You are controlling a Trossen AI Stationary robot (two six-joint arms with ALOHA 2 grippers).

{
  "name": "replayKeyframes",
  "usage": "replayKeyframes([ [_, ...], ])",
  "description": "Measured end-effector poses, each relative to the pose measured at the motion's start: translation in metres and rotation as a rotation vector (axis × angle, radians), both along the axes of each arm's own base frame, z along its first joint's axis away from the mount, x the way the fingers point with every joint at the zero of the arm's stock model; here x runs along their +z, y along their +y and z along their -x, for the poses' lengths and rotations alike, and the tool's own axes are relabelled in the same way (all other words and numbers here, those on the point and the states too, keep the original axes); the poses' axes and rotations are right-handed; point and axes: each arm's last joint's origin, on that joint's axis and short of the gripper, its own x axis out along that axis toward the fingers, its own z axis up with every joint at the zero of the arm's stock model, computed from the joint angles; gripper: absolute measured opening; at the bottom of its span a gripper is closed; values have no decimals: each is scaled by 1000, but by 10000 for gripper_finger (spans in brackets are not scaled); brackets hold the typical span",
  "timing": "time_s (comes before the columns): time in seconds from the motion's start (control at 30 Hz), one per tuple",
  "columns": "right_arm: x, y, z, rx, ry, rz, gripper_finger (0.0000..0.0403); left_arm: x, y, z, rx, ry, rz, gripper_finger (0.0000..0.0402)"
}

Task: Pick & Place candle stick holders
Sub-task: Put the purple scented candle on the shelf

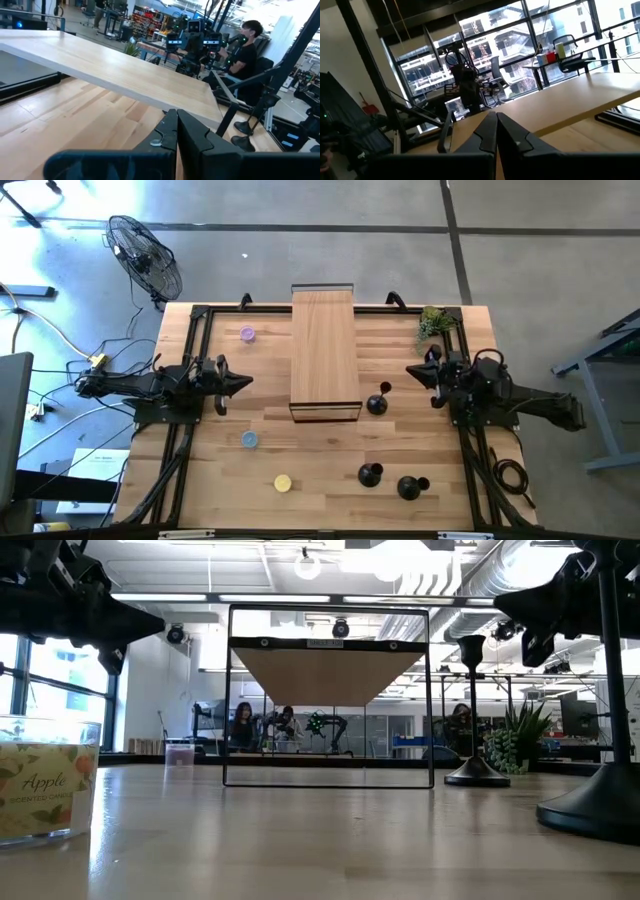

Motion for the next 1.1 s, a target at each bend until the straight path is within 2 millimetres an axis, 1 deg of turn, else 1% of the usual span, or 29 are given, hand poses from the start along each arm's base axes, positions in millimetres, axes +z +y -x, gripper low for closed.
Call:
replayKeyframes([
  [0.13,-3,-2,0,-43,20,-59,4,0,1,0,22,-21,99,0],
  [0.23,-4,-2,0,-53,29,-86,25,1,1,0,43,-47,191,0],
  [0.3,-4,-3,0,-67,23,-112,50,4,1,1,39,-55,241,0],
  [0.37,-4,-3,0,-79,18,-136,80,9,2,3,36,-62,255,1],
  [0.47,0,-3,1,-83,12,-136,129,26,2,7,27,-128,270,12],
  [0.6,5,-3,2,-88,-6,-129,186,40,3,11,34,-166,271,49],
  [0.73,6,-3,2,-89,-16,-126,220,55,4,17,64,-219,284,103],
  [0.83,7,-3,2,-89,-28,-122,231,63,6,20,94,-240,267,145],
  [0.93,10,-3,3,-90,-60,-115,233,73,6,24,111,-264,237,177],
  [1.0,13,-3,4,-88,-92,-109,234,82,7,28,125,-289,227,191],
  [1.1,17,-2,5,-89,-125,-89,234,100,9,36,152,-321,191,201],
])
